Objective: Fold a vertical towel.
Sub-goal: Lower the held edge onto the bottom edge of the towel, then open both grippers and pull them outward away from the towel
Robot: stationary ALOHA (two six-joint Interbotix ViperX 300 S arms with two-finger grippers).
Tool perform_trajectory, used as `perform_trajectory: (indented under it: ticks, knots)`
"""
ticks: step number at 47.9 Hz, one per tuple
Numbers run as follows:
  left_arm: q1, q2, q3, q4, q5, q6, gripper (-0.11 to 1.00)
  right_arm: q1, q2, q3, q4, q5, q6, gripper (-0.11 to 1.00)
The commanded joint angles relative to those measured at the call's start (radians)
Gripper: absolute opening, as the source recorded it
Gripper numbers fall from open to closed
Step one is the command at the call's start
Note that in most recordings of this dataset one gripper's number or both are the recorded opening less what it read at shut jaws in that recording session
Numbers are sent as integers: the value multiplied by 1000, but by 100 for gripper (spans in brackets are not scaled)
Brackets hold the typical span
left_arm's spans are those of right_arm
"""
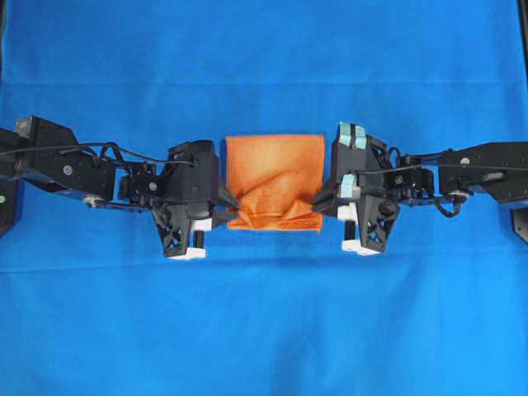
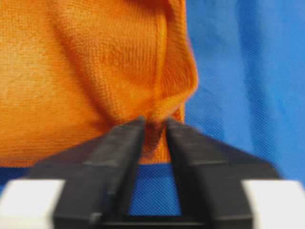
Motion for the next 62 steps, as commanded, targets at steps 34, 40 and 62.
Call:
perform_trajectory:
  ticks: [34,40,62]
  knots:
    - [-38,-359,0,2,156,26,60,23,-308,-21,-20,87,-8,60]
    - [-34,-439,25,3,156,52,60,9,-382,-12,-31,91,-9,60]
    - [-9,-821,215,2,118,114,60,-35,-710,118,-60,91,-9,60]
